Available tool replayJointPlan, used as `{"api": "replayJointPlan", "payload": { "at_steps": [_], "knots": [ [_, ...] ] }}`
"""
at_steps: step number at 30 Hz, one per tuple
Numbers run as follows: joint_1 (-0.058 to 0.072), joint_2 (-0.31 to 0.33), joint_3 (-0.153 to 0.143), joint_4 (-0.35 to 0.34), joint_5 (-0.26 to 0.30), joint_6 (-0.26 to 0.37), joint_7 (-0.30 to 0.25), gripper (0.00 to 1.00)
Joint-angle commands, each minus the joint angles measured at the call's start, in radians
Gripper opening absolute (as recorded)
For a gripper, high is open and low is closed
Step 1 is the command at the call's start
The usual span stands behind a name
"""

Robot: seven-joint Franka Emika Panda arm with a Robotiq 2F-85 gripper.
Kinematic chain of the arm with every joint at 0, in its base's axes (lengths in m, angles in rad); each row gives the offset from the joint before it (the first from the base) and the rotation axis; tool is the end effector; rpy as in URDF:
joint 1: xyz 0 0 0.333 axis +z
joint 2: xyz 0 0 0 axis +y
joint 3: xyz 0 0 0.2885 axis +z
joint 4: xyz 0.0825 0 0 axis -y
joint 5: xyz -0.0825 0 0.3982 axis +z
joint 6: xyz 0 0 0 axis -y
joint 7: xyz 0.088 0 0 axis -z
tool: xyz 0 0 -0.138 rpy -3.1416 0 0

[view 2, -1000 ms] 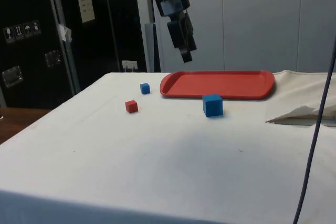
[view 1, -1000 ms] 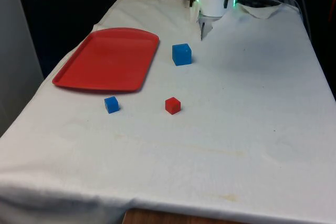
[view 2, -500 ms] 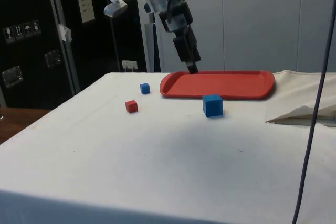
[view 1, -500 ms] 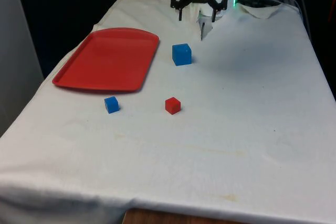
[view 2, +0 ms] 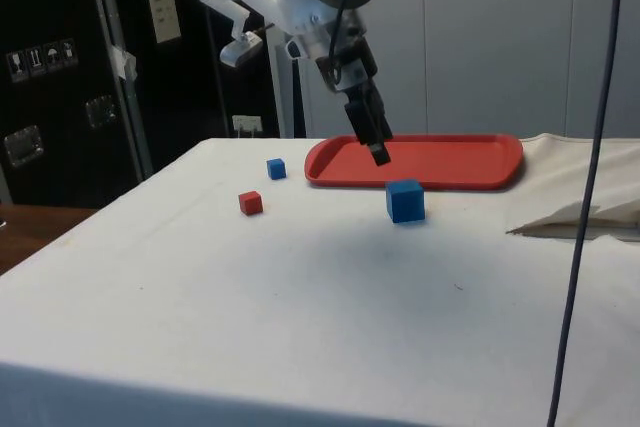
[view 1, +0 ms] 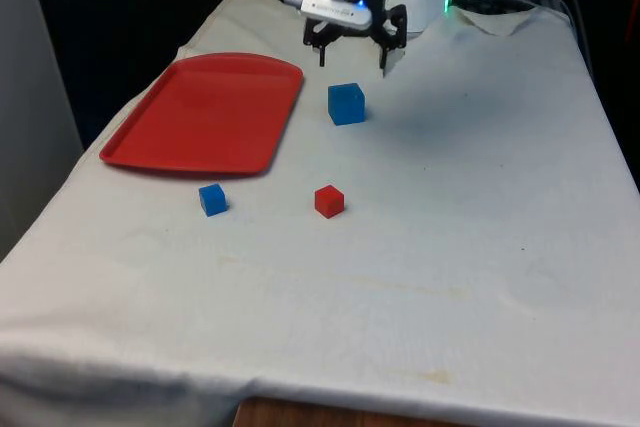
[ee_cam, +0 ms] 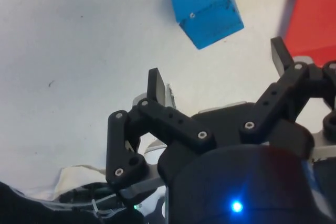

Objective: Pick up the largest block and place it onto the tray.

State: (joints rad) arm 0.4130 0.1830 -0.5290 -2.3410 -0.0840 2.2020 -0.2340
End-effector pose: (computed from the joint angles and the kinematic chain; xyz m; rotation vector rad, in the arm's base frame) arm 0.4705 -0.0707 0.1789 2.9939 0.2571 -0.4873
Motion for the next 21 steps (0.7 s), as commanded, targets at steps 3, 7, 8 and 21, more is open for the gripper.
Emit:
{"api": "replayJointPlan", "payload": {
  "at_steps": [3, 7, 8, 21],
  "knots": [
    [-0.003, 0.014, -0.003, -0.007, 0.015, 0.019, -0.021, 1.00],
    [-0.005, 0.030, -0.004, -0.020, 0.017, 0.038, -0.033, 1.00],
    [-0.003, 0.030, -0.006, -0.014, 0.010, 0.024, -0.026, 1.00],
    [-0.007, 0.057, 0.003, -0.058, 0.028, 0.100, -0.054, 1.00]
  ]
}}
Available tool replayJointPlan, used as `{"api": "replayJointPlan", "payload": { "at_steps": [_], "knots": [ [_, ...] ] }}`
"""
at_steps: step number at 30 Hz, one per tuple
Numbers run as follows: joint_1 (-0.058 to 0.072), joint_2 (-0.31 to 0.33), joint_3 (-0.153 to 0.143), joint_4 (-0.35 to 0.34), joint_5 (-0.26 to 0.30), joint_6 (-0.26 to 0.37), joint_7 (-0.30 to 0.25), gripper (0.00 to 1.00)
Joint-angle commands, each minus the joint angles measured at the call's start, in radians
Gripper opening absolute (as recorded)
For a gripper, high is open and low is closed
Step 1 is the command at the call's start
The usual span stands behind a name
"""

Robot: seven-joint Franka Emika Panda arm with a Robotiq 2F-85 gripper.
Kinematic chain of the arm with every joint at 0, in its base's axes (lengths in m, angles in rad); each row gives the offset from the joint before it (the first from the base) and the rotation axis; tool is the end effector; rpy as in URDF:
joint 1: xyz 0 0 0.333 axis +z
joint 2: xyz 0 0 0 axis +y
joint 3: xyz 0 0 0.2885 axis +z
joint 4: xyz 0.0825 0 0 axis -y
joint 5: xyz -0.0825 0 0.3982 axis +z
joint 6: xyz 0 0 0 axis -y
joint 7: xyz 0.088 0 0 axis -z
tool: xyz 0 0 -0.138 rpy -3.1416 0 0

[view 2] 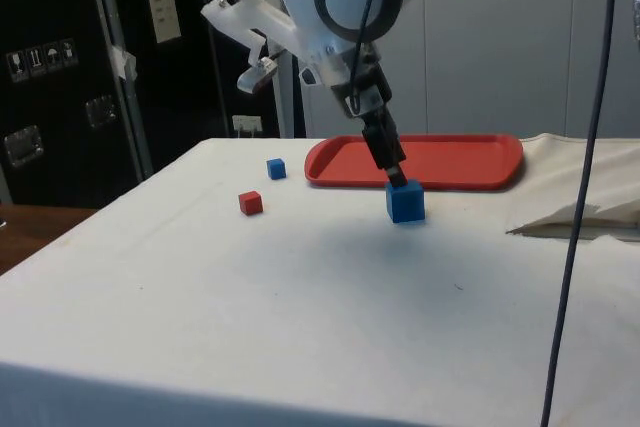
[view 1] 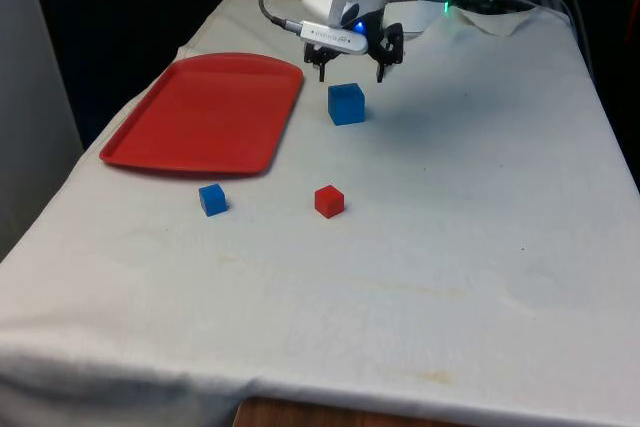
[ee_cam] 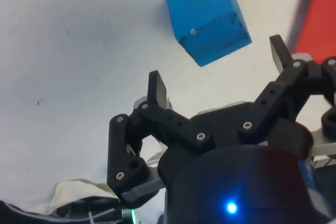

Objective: Pick up the largest block and place it onto the tray.

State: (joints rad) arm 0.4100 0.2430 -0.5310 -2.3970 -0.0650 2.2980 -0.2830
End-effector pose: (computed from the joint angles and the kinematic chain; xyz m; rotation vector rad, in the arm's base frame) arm 0.4510 -0.0756 0.1407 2.9838 0.3095 -0.5122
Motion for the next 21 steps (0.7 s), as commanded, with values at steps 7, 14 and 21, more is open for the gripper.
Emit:
{"api": "replayJointPlan", "payload": {
  "at_steps": [7, 14, 21],
  "knots": [
    [-0.002, 0.023, 0.006, -0.003, 0.013, 0.031, -0.021, 1.00],
    [-0.004, 0.047, 0.011, -0.004, 0.017, 0.049, -0.031, 1.00],
    [0.000, 0.071, 0.010, 0.000, 0.010, 0.058, -0.027, 1.00]
  ]
}}
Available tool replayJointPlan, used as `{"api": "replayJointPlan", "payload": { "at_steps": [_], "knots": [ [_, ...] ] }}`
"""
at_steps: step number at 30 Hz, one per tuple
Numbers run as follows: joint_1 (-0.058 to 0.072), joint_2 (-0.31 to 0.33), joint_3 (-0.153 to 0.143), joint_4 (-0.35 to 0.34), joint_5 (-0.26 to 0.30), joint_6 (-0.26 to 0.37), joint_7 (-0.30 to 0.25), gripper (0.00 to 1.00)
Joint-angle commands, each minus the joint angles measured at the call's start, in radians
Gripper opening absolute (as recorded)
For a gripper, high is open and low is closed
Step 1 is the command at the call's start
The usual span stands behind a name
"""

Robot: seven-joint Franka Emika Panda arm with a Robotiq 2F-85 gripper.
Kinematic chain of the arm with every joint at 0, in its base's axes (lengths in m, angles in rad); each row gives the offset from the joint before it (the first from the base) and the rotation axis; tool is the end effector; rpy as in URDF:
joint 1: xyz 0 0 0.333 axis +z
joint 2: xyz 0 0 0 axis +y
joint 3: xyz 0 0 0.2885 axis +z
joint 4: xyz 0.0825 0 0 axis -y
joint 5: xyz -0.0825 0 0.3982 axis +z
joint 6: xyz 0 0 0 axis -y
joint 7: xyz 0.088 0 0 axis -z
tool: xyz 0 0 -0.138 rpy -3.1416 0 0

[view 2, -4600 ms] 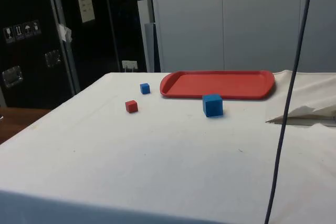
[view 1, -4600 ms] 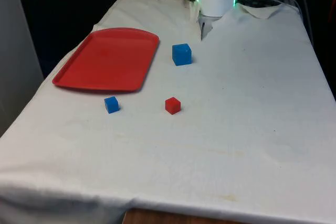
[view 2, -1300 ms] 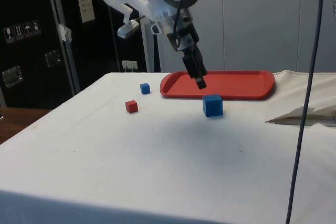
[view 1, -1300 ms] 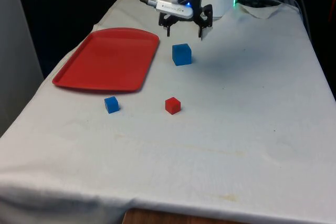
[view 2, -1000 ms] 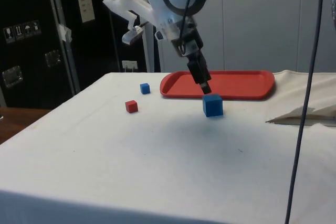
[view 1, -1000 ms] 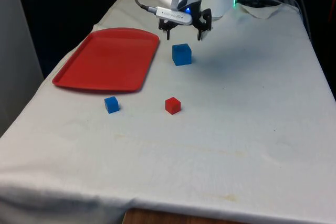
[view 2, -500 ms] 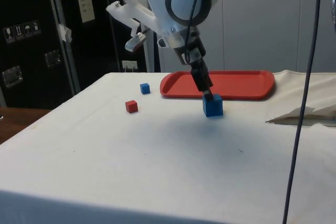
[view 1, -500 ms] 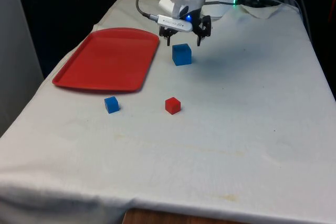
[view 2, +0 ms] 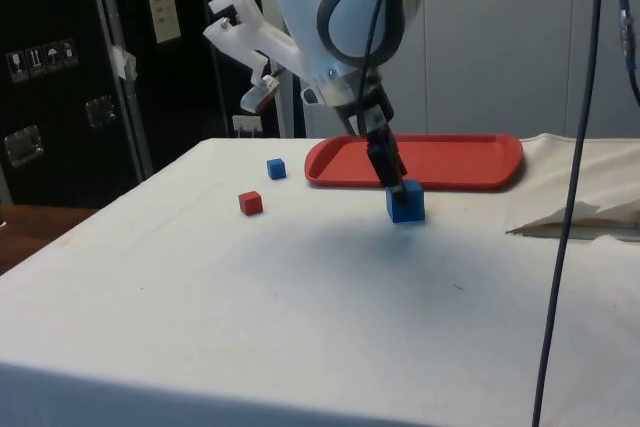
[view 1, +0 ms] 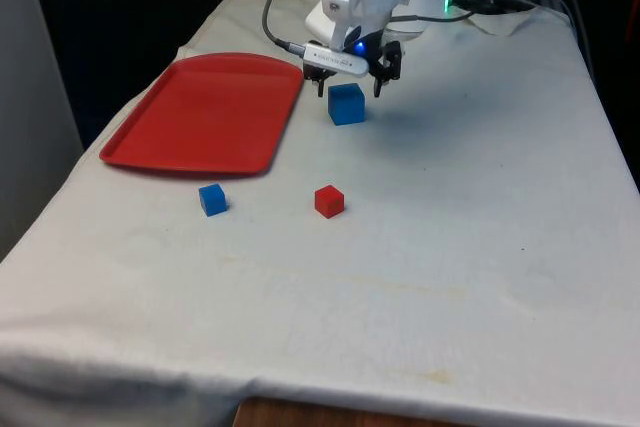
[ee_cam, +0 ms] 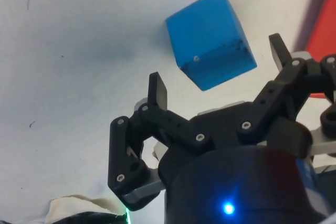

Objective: Pick up the largest block and place it onto the tray.

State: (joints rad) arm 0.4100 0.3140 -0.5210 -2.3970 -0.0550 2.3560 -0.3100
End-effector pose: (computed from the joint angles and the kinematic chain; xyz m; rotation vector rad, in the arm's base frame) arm 0.4474 -0.0762 0.1151 2.9560 0.3577 -0.5254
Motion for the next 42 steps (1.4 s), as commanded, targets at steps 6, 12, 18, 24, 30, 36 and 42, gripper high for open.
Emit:
{"api": "replayJointPlan", "payload": {
  "at_steps": [6, 12, 18, 24, 30, 36, 42],
  "knots": [
    [-0.003, 0.017, 0.005, -0.003, 0.016, 0.028, -0.014, 1.00],
    [-0.002, 0.023, 0.005, -0.003, 0.014, 0.033, -0.013, 0.78],
    [0.000, 0.024, 0.002, 0.000, 0.008, 0.023, -0.008, 0.03],
    [-0.002, 0.025, 0.005, -0.003, 0.013, 0.034, -0.012, 0.03],
    [0.002, 0.007, -0.003, -0.003, 0.003, 0.027, -0.008, 0.03],
    [0.004, -0.029, -0.014, -0.008, -0.010, 0.020, -0.004, 0.03],
    [0.002, -0.067, -0.026, -0.013, -0.027, 0.020, -0.006, 0.03]
  ]
}}
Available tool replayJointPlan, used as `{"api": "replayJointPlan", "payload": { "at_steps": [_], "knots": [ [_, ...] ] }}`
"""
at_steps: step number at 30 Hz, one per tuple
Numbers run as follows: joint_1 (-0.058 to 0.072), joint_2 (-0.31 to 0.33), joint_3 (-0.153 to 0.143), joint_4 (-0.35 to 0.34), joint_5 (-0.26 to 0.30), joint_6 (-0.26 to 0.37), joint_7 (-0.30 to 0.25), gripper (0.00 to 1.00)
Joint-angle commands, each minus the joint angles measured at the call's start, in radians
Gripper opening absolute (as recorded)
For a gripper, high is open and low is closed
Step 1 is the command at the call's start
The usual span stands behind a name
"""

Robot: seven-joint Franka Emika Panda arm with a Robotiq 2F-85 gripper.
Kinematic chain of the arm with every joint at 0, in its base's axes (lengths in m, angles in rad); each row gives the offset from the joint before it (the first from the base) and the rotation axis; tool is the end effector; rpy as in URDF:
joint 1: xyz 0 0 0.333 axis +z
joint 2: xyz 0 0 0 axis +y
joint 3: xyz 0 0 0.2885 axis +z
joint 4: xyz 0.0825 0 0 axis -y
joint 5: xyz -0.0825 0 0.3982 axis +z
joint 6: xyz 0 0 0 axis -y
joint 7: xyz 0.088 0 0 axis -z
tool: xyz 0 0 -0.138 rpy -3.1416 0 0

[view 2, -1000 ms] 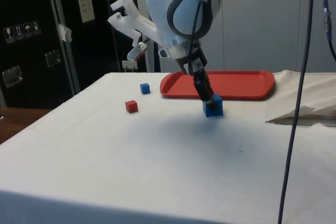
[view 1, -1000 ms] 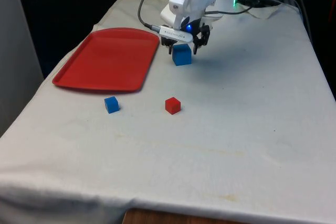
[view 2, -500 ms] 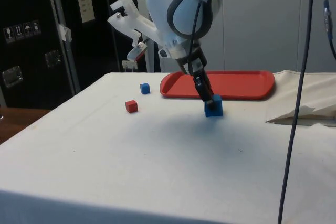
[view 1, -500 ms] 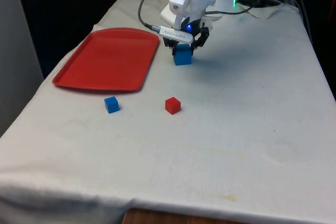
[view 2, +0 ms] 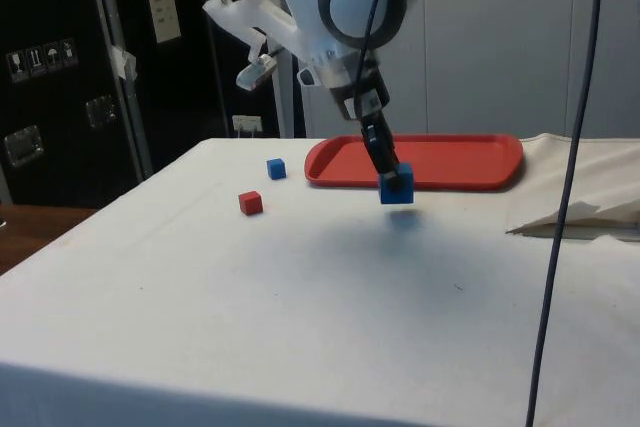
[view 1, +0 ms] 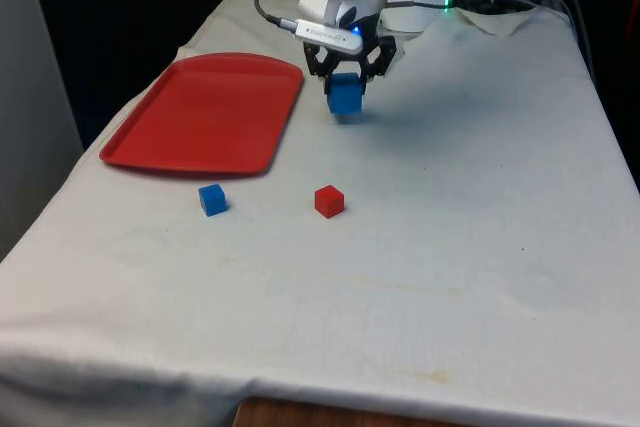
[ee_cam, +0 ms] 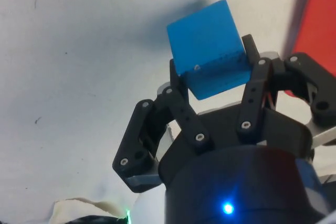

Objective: Pick up the largest block and place it onto the tray.

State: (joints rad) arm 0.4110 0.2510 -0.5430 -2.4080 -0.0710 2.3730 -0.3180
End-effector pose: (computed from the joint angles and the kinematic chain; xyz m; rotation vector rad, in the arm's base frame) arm 0.4557 -0.0818 0.1383 2.9778 0.3607 -0.4313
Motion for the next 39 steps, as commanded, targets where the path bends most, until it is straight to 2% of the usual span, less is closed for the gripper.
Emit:
{"api": "replayJointPlan", "payload": {
  "at_steps": [1, 2, 10, 11, 14, 18, 19, 20, 26, 27, 29, 39],
  "knots": [
    [0.000, -0.007, -0.007, -0.004, -0.013, 0.004, 0.001, 0.03],
    [0.000, -0.003, -0.003, 0.000, -0.003, 0.000, -0.001, 0.03],
    [0.000, -0.025, -0.040, -0.004, -0.032, 0.009, -0.025, 0.03],
    [-0.001, -0.018, -0.033, -0.001, -0.017, 0.003, -0.026, 0.03],
    [-0.002, -0.029, -0.059, -0.001, -0.033, 0.011, -0.047, 0.03],
    [-0.004, -0.029, -0.079, 0.003, -0.033, 0.012, -0.072, 0.03],
    [-0.001, -0.027, -0.075, 0.003, -0.024, 0.006, -0.070, 0.03],
    [-0.005, -0.028, -0.090, 0.006, -0.031, 0.012, -0.086, 0.03],
    [-0.002, -0.038, -0.118, 0.017, -0.033, 0.005, -0.115, 0.03],
    [-0.002, -0.030, -0.115, 0.018, -0.024, 0.006, -0.117, 0.03],
    [0.002, -0.053, -0.126, 0.021, -0.038, -0.002, -0.117, 0.03],
    [-0.004, -0.107, -0.147, 0.029, -0.055, -0.022, -0.128, 0.03]
  ]
}}
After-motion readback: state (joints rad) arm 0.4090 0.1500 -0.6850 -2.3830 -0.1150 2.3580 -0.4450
